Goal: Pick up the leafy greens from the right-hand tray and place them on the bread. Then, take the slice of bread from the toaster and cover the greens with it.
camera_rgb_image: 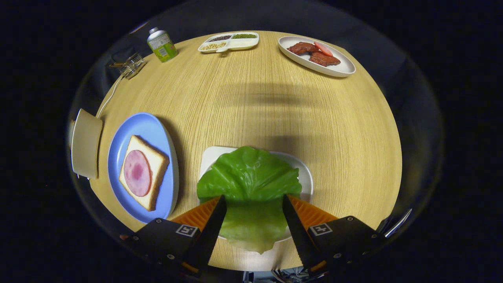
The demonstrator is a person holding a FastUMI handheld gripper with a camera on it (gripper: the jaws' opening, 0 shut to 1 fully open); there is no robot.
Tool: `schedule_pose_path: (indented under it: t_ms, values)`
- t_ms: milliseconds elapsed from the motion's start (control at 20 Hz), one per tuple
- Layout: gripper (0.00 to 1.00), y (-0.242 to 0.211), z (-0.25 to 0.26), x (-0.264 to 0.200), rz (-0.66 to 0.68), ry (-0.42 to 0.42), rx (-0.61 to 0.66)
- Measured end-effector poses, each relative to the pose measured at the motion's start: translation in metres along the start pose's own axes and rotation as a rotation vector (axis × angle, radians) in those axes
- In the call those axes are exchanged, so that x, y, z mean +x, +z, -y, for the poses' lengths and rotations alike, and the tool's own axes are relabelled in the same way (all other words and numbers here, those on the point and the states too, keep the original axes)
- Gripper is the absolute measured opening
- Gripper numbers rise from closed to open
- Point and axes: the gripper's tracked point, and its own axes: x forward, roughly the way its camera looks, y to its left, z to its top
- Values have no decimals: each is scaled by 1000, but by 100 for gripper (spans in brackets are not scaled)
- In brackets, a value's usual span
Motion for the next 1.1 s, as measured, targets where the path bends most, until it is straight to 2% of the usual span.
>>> schedule_pose_path:
  t_ms: [150, 350, 400, 450, 500, 550, 600, 700, 850, 1100]
  values:
    - [85, 0, -1, 0, -9, -3, -1]
    - [64, 1, 5, 0, -11, -8, 24]
    - [54, 0, 7, 0, -10, -10, 31]
    - [49, 0, 9, 0, -6, -20, 38]
    - [36, 1, 8, 0, -2, -21, 55]
    - [30, 1, 8, 0, 4, -26, 68]
    - [17, 2, 7, 0, 9, -29, 77]
    - [7, 2, 6, -1, 14, -36, 87]
    - [2, 3, 3, -5, 21, -30, 112]
    - [2, 15, -21, -35, 75, 90, 201]
